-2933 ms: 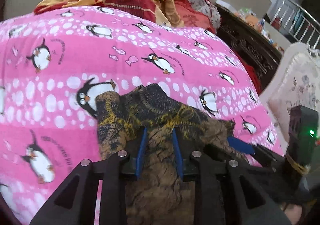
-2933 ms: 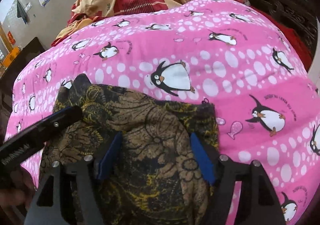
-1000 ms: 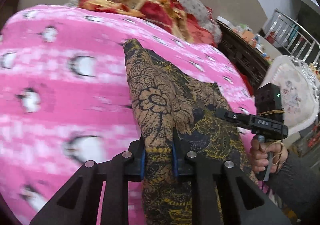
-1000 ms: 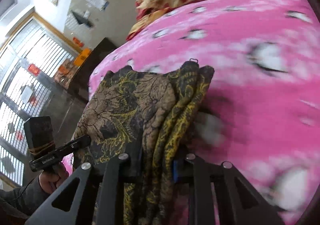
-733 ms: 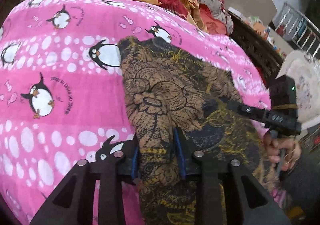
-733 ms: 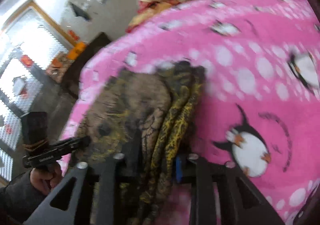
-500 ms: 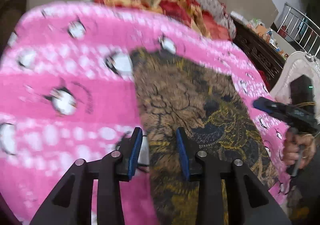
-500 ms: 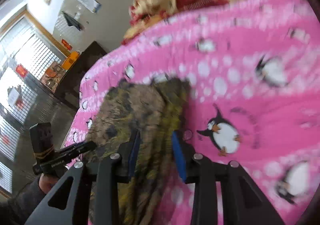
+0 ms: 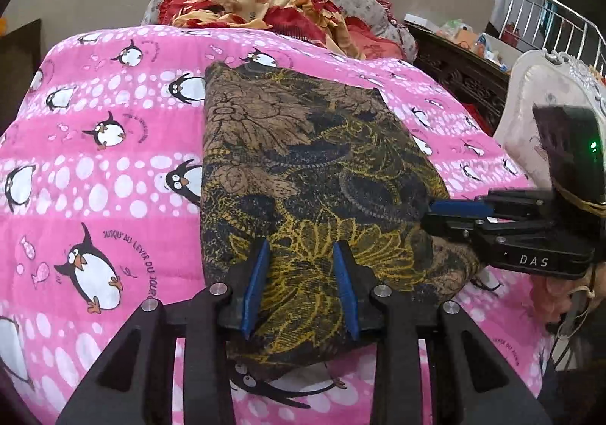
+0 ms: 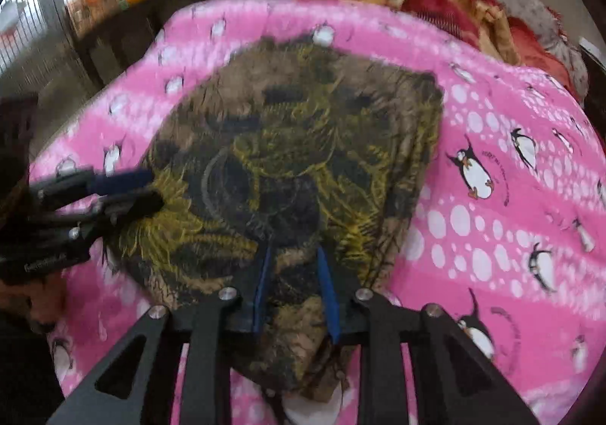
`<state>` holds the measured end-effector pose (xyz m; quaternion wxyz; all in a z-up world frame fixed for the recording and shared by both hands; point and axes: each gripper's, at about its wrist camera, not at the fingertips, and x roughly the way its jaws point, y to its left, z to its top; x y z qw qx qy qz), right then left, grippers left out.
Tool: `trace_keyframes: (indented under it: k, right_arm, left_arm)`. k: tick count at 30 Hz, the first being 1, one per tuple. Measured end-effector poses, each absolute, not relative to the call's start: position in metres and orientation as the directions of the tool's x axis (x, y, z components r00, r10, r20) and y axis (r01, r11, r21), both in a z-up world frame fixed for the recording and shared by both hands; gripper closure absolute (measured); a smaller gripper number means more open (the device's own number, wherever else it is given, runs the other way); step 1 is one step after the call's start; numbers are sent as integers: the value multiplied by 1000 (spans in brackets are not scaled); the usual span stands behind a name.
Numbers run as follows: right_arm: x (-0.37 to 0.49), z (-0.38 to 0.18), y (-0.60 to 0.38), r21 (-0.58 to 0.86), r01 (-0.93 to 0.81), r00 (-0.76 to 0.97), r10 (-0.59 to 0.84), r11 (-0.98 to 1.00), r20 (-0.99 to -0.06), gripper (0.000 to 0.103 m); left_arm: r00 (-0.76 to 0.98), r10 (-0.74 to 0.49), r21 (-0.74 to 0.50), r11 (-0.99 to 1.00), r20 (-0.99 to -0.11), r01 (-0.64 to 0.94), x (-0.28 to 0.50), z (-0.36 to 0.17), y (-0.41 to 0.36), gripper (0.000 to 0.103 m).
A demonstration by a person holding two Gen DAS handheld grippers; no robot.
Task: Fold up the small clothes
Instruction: 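Open both tools and release the folded shirt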
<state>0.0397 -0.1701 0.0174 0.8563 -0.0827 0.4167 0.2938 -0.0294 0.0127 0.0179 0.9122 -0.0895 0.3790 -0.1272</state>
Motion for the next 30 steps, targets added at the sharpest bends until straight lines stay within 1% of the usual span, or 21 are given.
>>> trace_keyframes:
  k: [1,3,7,11,13,14,16,17,18,23,30]
  right_arm:
    - [42,17,-178,155,-552,472,460,819,-752,79]
    - [42,16,-181,175,-538,476,468,825,-745,78]
    - [25,12,-177,94,-543,548,436,834,-714,78]
    - [9,9,-174,36,-539,622,426,842,-657,77]
    - [8,10,-173,24,-537,635,423,843,-646,76]
    - [9,11,-173,23,-538,636,424,843,-645,76]
    - [9,12,-175,28,-540,634,429,841,-644,76]
    - [9,12,-175,35,-541,631,434,840,-643,76]
    - [10,12,-176,42,-543,628,438,839,-643,76]
    - [11,12,-177,58,-545,623,450,836,-640,76]
    - [11,12,-177,57,-545,623,450,836,-640,76]
  left_arm:
    - [677,-303,-266,950,-670,162,-27,18,13,90]
    - [684,-299,-261,952,-665,162,-27,18,12,90]
    - [702,-279,-242,958,-655,156,-35,15,10,89]
    - [711,-294,-260,952,-638,160,-38,15,14,87]
    - [709,-310,-275,947,-633,169,-38,15,15,84]
    - [707,-320,-281,943,-630,176,-38,15,15,80]
    - [701,-344,-294,935,-624,197,-37,15,14,71]
    - [698,-356,-298,931,-622,209,-37,15,12,64]
    - [695,-362,-297,930,-621,219,-37,16,11,61]
    - [696,-339,-256,940,-634,224,-37,17,3,58]
    - [696,-340,-258,940,-633,225,-37,17,3,58]
